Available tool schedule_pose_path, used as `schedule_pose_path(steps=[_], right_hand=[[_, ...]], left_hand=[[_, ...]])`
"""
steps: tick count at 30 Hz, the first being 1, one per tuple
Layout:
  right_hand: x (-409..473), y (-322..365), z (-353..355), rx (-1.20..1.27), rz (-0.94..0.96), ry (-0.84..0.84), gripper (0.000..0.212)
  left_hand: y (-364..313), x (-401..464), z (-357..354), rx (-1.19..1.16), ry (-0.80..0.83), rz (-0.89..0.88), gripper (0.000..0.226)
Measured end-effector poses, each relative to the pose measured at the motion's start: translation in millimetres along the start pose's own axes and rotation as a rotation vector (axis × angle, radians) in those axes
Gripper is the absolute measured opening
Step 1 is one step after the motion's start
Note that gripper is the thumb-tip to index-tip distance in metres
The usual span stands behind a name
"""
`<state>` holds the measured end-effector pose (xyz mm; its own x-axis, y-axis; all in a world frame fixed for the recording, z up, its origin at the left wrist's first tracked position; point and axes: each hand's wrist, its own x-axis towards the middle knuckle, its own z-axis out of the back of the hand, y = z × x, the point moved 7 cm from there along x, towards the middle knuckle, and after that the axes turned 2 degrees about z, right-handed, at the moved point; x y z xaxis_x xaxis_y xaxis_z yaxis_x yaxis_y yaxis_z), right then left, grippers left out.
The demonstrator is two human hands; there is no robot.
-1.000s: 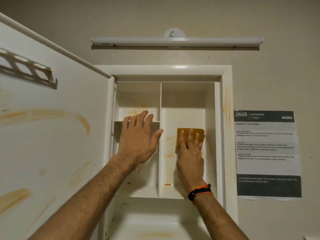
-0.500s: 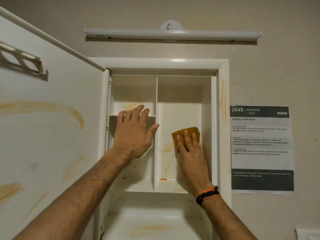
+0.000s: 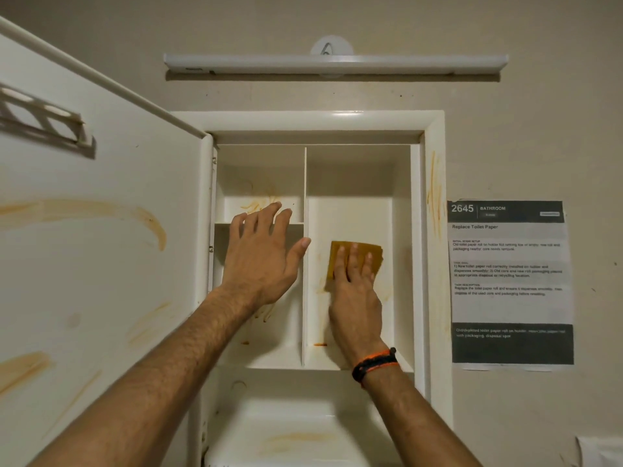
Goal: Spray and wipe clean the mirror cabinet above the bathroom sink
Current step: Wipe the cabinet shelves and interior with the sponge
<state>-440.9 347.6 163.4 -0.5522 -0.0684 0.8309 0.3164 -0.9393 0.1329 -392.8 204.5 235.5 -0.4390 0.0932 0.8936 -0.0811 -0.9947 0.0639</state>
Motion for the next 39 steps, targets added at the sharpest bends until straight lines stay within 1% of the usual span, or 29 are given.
schedule_pose_path(steps=[2,4,7,9,13,17,20,23,26,30,34,36,39], right_hand=[[10,12,1,-0.042,0.057,0.001,0.066],[12,20,1,-0.071,0.121,0.006,0.063],[-6,26,1,-0.138,0.241,0.018,0.064],[-22,20,0,-0.186,0.27,0.035,0.068],[-35,-6,-6,-0.181,0.24,0.107,0.078],[-31,-33,2,-0.185,0.055,0.096,0.078],[-37,-33,0,-0.163,-0.021,0.138,0.079],[-40,-25,-7,-0.131,-0.056,0.157,0.082],[-33,-8,-7,-0.115,-0.036,0.149,0.078],[-29,28,-15,-0.113,0.133,0.181,0.075],[-40,24,-18,-0.181,0.197,0.216,0.074],[-45,9,-14,-0.195,0.201,0.217,0.076],[-45,-20,0,-0.209,0.094,0.188,0.077]], left_hand=[[1,0,1,-0.001,-0.01,-0.003,0.064],[1,0,1,0.007,-0.014,-0.003,0.063],[1,0,0,0.011,-0.01,-0.003,0.064],[1,0,0,0.013,-0.009,0.0,0.064],[1,0,1,0.007,-0.004,-0.007,0.065],[1,-1,2,0.004,-0.01,-0.008,0.067],[2,0,2,0.0,-0.006,-0.009,0.066],[1,-1,2,-0.009,-0.008,-0.003,0.064],[1,-1,2,-0.006,-0.015,-0.001,0.063],[2,0,2,-0.008,-0.013,-0.006,0.064],[2,0,1,-0.006,-0.014,-0.009,0.065],[2,1,1,-0.006,-0.012,-0.01,0.066],[1,0,1,-0.006,-0.018,-0.013,0.065]])
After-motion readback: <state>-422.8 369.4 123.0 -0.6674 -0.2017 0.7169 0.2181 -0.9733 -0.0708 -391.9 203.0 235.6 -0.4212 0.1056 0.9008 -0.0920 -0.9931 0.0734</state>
